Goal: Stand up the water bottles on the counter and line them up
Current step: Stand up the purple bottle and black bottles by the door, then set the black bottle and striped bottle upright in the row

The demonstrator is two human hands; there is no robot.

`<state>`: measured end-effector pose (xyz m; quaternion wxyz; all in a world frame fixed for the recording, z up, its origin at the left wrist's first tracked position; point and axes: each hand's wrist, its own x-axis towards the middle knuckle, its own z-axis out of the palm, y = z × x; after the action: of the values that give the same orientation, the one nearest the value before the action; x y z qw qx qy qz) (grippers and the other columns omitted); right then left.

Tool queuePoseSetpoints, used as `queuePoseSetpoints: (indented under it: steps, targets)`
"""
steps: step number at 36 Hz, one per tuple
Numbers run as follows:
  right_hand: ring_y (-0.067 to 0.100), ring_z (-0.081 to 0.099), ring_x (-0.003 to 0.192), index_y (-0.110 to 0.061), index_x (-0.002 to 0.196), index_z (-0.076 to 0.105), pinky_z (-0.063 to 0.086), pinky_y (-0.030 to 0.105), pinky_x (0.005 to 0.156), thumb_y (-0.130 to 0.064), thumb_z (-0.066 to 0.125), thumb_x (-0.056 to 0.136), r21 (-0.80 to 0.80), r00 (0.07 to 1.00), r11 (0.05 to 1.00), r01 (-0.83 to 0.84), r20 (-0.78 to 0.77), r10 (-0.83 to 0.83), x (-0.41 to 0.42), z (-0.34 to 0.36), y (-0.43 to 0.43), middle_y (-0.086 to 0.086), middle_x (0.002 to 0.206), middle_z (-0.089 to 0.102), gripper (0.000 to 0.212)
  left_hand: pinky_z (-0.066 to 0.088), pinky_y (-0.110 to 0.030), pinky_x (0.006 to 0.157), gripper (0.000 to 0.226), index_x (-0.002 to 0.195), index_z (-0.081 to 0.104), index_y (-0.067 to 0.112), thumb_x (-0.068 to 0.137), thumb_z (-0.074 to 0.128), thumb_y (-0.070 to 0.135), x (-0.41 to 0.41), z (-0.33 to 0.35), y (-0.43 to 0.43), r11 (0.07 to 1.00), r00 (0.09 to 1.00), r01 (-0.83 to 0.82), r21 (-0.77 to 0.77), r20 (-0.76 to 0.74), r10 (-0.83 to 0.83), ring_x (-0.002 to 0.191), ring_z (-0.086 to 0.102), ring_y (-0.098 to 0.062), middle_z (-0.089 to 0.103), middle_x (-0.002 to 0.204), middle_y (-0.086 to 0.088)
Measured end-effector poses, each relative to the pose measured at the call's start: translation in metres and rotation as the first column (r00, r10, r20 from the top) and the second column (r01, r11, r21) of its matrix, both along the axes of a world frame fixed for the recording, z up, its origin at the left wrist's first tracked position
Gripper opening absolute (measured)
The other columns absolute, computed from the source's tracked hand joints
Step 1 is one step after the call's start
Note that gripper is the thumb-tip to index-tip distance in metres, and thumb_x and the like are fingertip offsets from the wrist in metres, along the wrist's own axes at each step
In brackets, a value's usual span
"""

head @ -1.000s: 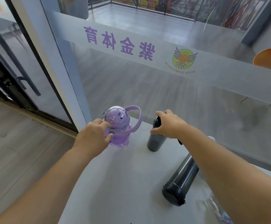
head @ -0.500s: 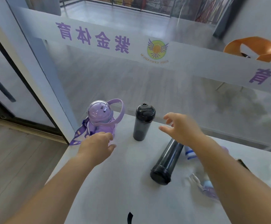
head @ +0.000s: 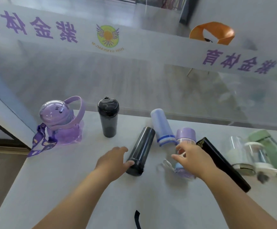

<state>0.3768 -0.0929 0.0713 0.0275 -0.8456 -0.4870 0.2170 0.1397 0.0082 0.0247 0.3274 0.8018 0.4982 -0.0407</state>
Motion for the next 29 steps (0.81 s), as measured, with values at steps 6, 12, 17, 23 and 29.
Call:
queuePoseSetpoints:
  steps: [6,12,17,23,29]
  targets:
    - [0.02,0.063,0.087,-0.026,0.098,0.063,0.053,0.035,0.077,-0.043,0.061,0.084,0.025,0.998,0.997,0.067,-0.006,-0.067,0.025,-0.009,-0.014,-0.006,0.096,0.065,0.022,0.049,-0.039,0.087,0.078,0.139,0.027,0.028,0.075,0.062,0.057,0.039,-0.014,-0.019,0.996,1.0,-0.025,-0.087,-0.018,0.023,0.109,0.052,-0.026,0.044,0.128,-0.002]
    - [0.021,0.062,0.087,-0.024,0.098,0.061,0.052,0.034,0.073,-0.04,0.058,0.085,0.039,1.0,0.999,0.02,0.023,-0.021,0.042,-0.019,-0.009,-0.003,0.099,0.066,0.021,0.05,-0.039,0.088,0.096,0.144,0.012,0.031,0.07,0.068,0.054,0.054,-0.024,-0.028,0.976,0.989,-0.148,-0.159,-0.005,0.15,0.107,0.054,-0.029,0.043,0.128,-0.006]
    - [0.023,0.058,0.085,-0.025,0.098,0.057,0.046,0.031,0.066,-0.037,0.056,0.087,0.061,0.997,0.996,-0.062,0.044,0.059,0.048,-0.026,0.006,-0.004,0.097,0.063,0.017,0.051,-0.037,0.085,0.091,0.14,0.018,0.032,0.065,0.069,0.047,0.053,-0.025,-0.036,0.962,0.973,-0.225,-0.152,0.012,0.229,0.101,0.051,-0.027,0.045,0.116,-0.006]
    - [0.025,0.059,0.101,-0.019,0.119,0.054,0.047,0.032,0.071,-0.039,0.054,0.09,0.057,0.991,0.992,-0.11,0.077,0.105,0.048,-0.036,0.027,0.001,0.117,0.062,0.035,0.045,-0.036,0.088,0.092,0.139,0.018,0.026,0.063,0.068,0.042,0.042,-0.019,-0.037,0.934,0.935,-0.351,-0.062,0.027,0.353,0.103,0.04,-0.023,0.047,0.117,-0.003]
    - [0.026,0.051,0.115,-0.016,0.133,0.041,0.048,0.037,0.088,-0.046,0.055,0.088,0.068,0.985,0.987,-0.144,0.11,0.136,0.043,-0.043,0.047,0.006,0.131,0.052,0.055,0.04,-0.04,0.097,0.094,0.14,0.021,0.027,0.06,0.068,0.045,0.036,0.003,-0.033,0.901,0.903,-0.43,0.051,0.041,0.428,0.114,0.04,-0.026,0.049,0.124,0.002]
